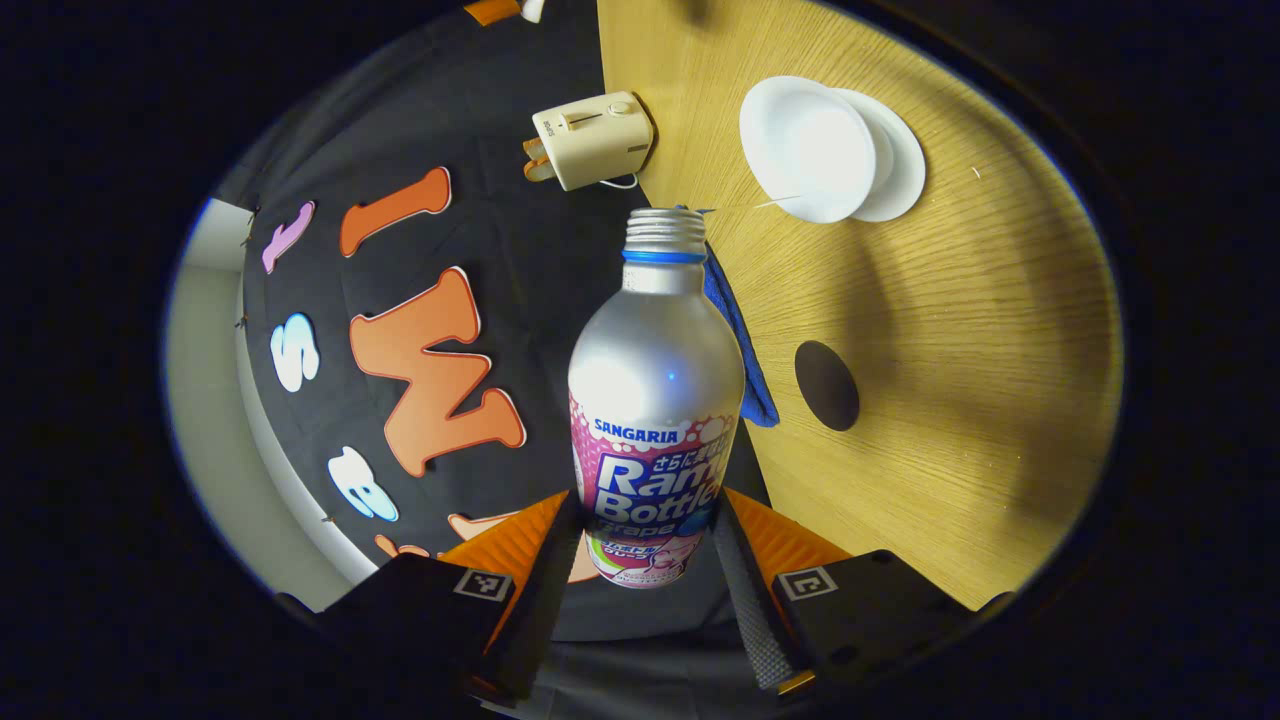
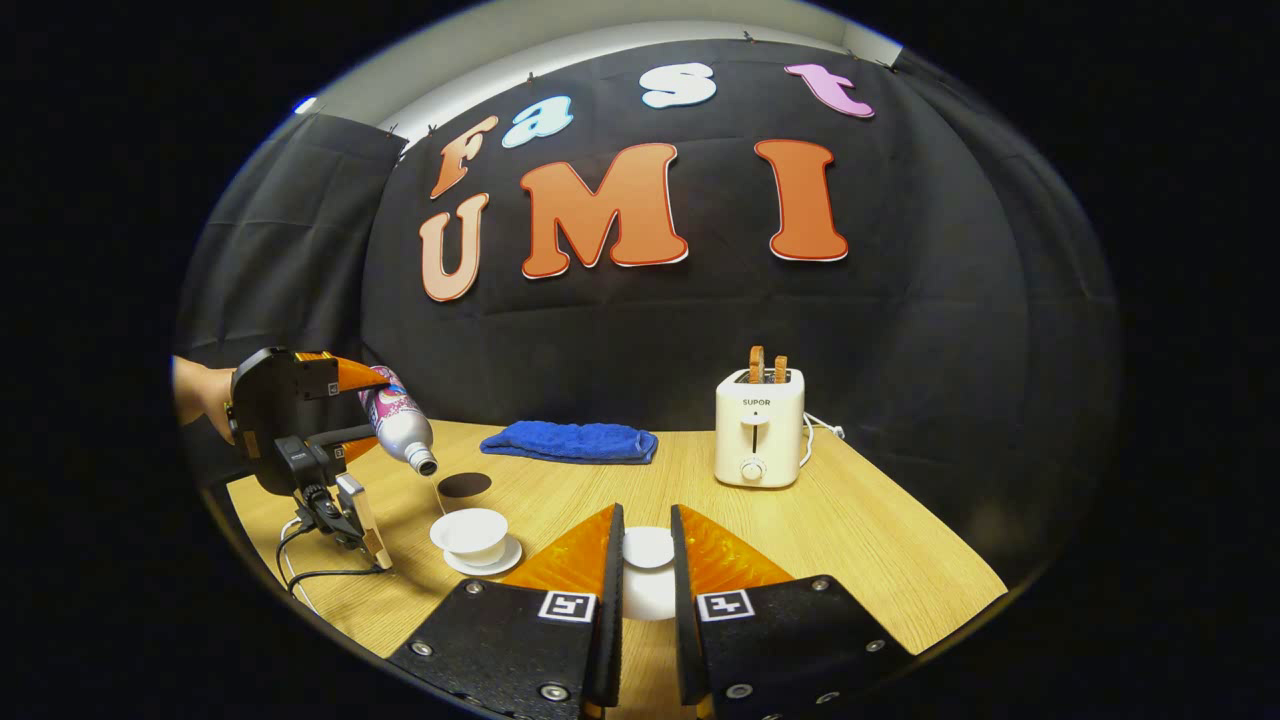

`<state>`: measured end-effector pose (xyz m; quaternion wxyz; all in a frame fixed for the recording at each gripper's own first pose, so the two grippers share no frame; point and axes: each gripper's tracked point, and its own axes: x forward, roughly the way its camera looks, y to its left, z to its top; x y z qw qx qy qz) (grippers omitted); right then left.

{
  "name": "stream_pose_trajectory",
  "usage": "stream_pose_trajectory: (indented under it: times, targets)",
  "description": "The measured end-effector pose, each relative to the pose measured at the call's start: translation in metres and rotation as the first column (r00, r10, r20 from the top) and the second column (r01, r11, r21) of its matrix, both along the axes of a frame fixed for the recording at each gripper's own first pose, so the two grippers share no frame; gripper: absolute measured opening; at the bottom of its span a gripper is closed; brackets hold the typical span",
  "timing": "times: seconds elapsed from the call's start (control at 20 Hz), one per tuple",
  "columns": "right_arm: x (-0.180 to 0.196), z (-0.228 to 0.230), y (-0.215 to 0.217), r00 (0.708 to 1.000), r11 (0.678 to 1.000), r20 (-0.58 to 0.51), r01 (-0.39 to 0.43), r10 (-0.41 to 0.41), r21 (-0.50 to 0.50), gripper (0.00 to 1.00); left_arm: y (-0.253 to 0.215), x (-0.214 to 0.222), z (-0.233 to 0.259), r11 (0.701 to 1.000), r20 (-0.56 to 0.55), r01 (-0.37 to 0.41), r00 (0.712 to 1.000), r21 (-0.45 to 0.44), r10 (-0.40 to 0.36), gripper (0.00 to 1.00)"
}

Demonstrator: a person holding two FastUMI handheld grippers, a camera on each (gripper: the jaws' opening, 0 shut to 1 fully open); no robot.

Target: Open the teacup lid with one hand, grasp the water bottle and pour water into the teacup with the other hand; after pouring, place the water bottle on the coaster and then close the teacup lid.

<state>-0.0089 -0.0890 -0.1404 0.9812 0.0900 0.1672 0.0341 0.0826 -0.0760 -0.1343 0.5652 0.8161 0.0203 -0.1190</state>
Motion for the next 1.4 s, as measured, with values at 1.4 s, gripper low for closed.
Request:
stream_pose_trajectory:
  times: [1.4]
  targets:
    - [-0.007,0.010,-0.003,1.000,1.000,0.028,0.000,0.000,0.000,0.23,-0.027,0.007,0.078,0.985,0.212,0.092,0.969,0.149,-0.122,0.81]
